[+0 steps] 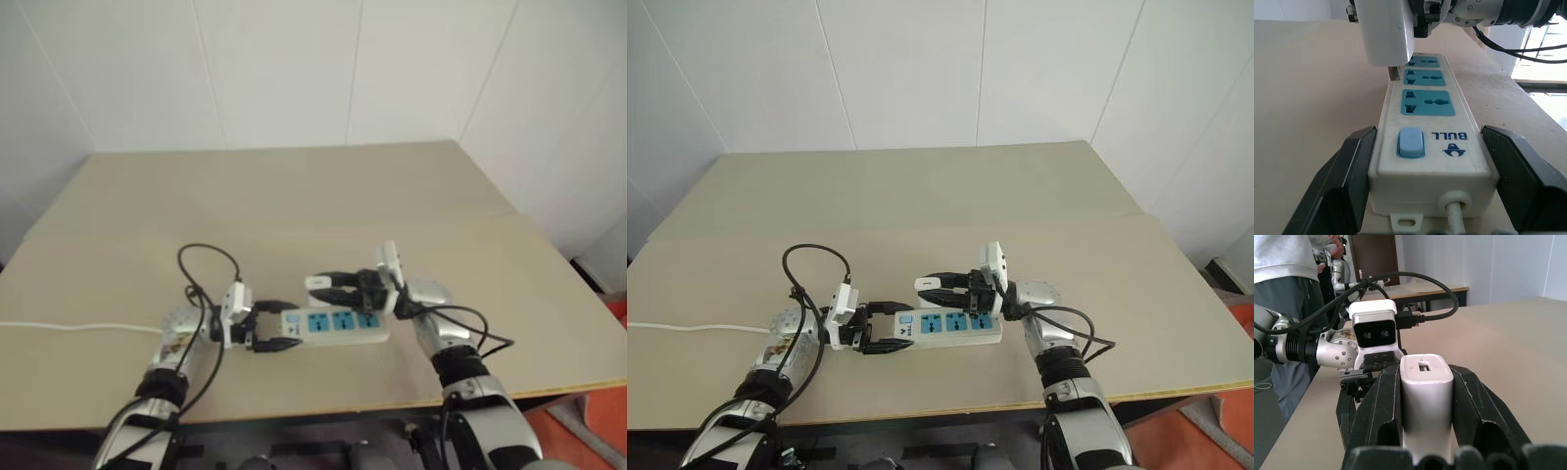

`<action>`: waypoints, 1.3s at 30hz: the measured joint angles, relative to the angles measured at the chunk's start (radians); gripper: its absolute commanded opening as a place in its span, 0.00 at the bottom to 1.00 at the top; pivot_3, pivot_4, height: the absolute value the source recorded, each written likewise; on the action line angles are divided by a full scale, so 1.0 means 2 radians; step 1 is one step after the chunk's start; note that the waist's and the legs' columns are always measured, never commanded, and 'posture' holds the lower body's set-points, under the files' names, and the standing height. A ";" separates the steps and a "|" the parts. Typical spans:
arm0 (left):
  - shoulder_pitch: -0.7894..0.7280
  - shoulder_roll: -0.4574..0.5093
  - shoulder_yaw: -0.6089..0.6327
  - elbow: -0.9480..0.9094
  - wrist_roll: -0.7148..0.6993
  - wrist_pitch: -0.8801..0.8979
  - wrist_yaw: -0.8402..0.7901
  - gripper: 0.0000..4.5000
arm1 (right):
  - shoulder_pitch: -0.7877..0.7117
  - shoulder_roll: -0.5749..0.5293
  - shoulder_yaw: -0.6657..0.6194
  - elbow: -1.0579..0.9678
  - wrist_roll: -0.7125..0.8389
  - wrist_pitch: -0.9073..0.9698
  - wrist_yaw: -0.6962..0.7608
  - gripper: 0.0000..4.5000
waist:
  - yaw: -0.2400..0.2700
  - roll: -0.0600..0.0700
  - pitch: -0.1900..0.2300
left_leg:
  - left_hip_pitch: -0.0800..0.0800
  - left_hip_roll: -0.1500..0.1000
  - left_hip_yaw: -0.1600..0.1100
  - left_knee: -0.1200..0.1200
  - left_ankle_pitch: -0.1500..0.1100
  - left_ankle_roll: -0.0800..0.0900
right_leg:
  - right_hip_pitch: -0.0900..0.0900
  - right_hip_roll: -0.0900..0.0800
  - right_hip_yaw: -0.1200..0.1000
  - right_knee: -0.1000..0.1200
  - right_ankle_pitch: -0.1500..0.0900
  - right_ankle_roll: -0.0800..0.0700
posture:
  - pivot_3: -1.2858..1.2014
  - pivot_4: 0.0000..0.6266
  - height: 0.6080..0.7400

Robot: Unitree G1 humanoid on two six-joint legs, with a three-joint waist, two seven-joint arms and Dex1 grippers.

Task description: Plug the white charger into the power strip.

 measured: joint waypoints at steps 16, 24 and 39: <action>-0.002 0.002 -0.001 0.001 0.001 0.002 0.000 0.71 | 0.010 0.005 0.013 0.017 -0.011 -0.024 -0.003 0.25 | 0.000 0.000 0.000 | 0.000 0.000 0.000 0.000 0.000 0.000 | 0.000 0.000 0.000 0.000 0.000 0.000 | 0.52 0.24 1.00; -0.002 0.002 -0.001 0.001 0.001 0.003 0.000 0.71 | 0.010 0.005 0.017 0.018 -0.017 -0.033 -0.006 0.25 | 0.000 0.000 0.000 | 0.001 0.000 0.000 0.000 0.000 0.000 | 0.000 0.000 0.000 0.000 0.000 0.000 | 0.52 0.24 1.00; -0.001 0.002 -0.002 0.000 0.001 0.003 0.001 0.71 | 0.026 0.006 0.026 0.013 -0.017 -0.033 -0.007 0.25 | 0.000 0.000 0.000 | 0.001 0.000 0.000 0.000 0.000 0.000 | 0.000 0.000 0.000 0.000 0.000 0.000 | 0.52 0.24 1.00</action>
